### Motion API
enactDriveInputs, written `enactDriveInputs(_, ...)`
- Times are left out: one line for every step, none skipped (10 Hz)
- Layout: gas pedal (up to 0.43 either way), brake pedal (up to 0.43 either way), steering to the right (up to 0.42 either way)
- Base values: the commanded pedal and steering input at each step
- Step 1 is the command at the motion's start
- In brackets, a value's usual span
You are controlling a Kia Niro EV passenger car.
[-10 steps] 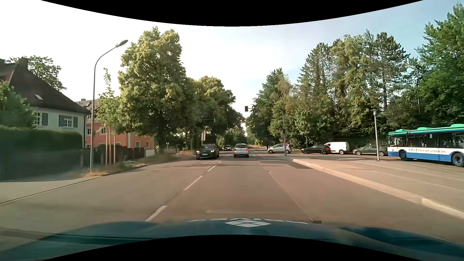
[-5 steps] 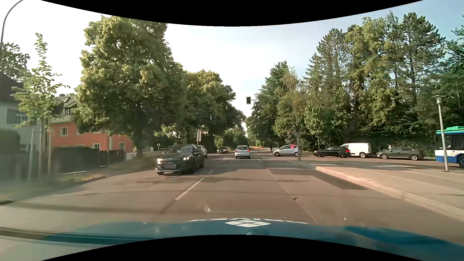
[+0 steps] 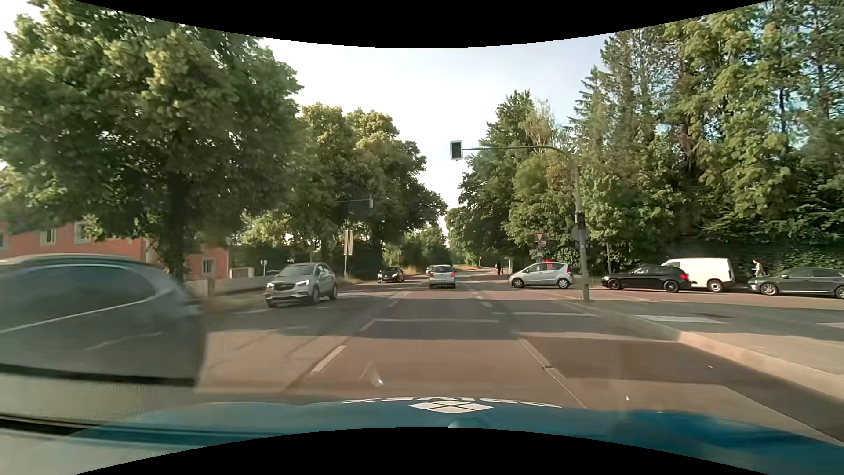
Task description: Follow the waypoints while adhering to traffic rules and regulations
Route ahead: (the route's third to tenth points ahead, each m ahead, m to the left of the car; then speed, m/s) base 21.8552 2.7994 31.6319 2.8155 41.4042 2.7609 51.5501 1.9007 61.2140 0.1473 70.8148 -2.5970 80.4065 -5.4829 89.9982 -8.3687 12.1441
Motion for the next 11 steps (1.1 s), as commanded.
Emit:
enactDriveInputs(0.378,0.000,0.001)
enactDriveInputs(0.429,0.000,0.002)
enactDriveInputs(0.539,0.000,0.003)
enactDriveInputs(0.551,0.000,0.003)
enactDriveInputs(0.512,0.000,0.003)
enactDriveInputs(0.461,0.000,0.003)
enactDriveInputs(0.398,0.000,0.003)
enactDriveInputs(0.260,0.000,0.003)
enactDriveInputs(0.169,0.000,0.003)
enactDriveInputs(0.169,0.000,0.003)
enactDriveInputs(0.157,0.000,0.003)
